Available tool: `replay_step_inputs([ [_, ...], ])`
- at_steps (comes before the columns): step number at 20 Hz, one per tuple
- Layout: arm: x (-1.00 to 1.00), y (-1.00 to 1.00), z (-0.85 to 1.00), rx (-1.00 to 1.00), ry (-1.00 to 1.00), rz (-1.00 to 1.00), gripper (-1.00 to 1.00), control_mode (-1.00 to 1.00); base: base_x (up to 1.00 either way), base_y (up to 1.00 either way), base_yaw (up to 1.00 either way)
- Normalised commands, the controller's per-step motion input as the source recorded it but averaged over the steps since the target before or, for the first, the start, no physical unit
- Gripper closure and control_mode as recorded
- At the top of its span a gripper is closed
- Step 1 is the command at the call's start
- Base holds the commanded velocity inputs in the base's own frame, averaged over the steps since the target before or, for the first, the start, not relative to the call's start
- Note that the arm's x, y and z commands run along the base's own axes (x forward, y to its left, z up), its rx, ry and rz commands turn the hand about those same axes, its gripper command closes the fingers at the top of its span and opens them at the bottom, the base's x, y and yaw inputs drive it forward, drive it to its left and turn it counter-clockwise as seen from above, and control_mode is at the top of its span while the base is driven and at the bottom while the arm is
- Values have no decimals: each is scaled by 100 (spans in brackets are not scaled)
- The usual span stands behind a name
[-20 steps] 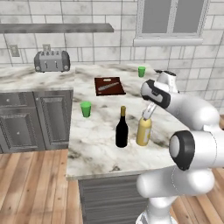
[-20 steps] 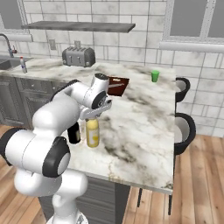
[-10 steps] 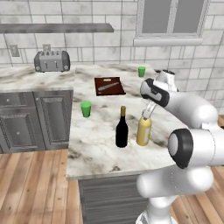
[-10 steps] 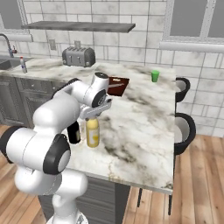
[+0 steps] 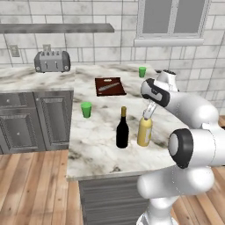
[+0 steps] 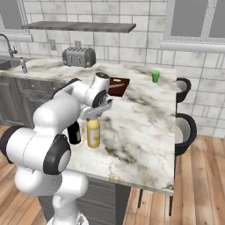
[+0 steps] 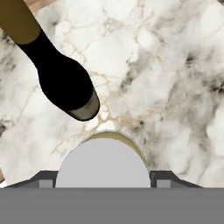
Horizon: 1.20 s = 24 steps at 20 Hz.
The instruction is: Place the drinks on the dining counter in a tight cluster.
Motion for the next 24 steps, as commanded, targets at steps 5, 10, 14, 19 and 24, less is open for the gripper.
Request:
replay_step_inputs([
  [5, -1, 0, 0, 0, 1, 0, -100, -100, 0, 0, 0],
  [10, -7, 0, 0, 0, 1, 0, -100, -100, 0, 0, 0],
  [14, -10, 0, 4, 0, 0, 0, -100, -100, 0, 0, 0],
  [19, -49, -20, 23, 0, 0, 0, -100, -100, 0, 0, 0],
  [24, -66, -12, 45, 0, 0, 0, -100, -100, 0, 0, 0],
])
